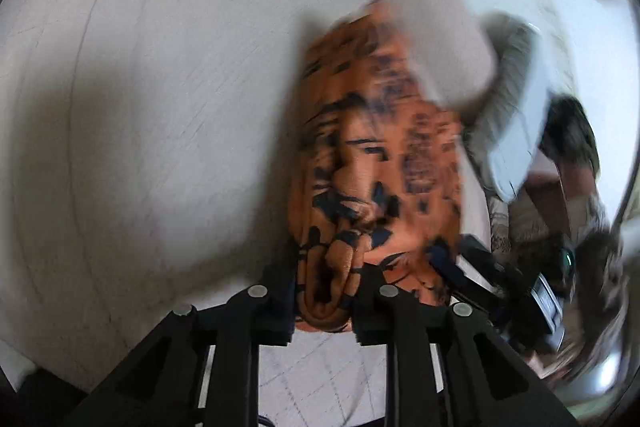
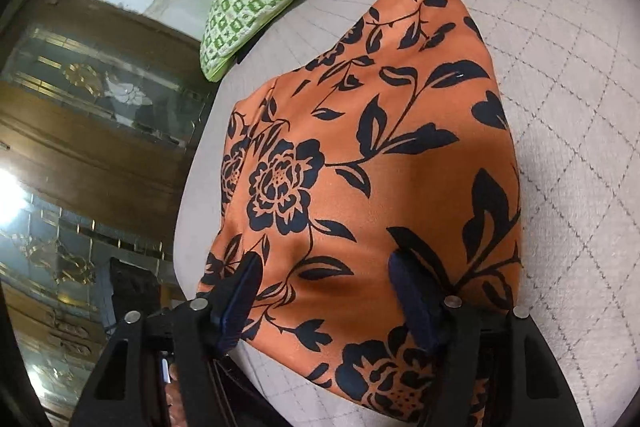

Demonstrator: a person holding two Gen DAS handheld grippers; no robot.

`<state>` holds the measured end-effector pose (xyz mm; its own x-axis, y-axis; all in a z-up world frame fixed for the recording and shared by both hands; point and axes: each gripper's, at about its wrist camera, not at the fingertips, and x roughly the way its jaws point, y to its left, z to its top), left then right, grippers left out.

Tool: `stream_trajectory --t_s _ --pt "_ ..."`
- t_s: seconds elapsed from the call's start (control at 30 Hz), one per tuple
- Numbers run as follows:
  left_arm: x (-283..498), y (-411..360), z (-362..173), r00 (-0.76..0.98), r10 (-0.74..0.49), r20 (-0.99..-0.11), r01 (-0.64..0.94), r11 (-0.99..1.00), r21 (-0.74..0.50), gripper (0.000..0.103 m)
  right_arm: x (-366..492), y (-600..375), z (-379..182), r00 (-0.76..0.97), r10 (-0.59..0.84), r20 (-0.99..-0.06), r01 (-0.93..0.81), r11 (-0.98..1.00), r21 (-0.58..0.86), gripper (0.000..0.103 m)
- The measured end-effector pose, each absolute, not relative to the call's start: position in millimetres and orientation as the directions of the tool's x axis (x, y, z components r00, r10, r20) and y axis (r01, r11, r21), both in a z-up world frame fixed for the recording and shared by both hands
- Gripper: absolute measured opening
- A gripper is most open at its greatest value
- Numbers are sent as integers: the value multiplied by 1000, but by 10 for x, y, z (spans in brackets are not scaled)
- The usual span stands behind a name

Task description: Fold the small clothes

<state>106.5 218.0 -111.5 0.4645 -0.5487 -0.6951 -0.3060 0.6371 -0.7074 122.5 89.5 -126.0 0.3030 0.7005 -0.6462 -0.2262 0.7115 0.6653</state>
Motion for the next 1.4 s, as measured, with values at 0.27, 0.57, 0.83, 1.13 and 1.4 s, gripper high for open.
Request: stream_trajectory --t_s 0.27,0.57,0.83,1.13,1.4 --pt "1507 2269 -308 643 -412 -645 -117 780 -615 94 1318 1036 -723 333 689 -644 -326 725 607 70" --pt "2307 2434 -1206 437 -642 -630 -270 574 -773 15 2046 679 -1197 286 680 -675 -129 725 676 44" --pt "2264 2227 -672 524 -510 -682 -129 744 -656 59 2041 477 -1137 283 727 -625 -134 675 725 40" --pt "2750 2605 -1277 432 -665 -609 -249 561 -790 24 2014 569 -1108 278 718 -638 -191 693 696 41" --pt "2116 2400 -561 580 -388 -716 -146 815 -560 81 1710 518 -815 357 691 -629 -224 717 661 72"
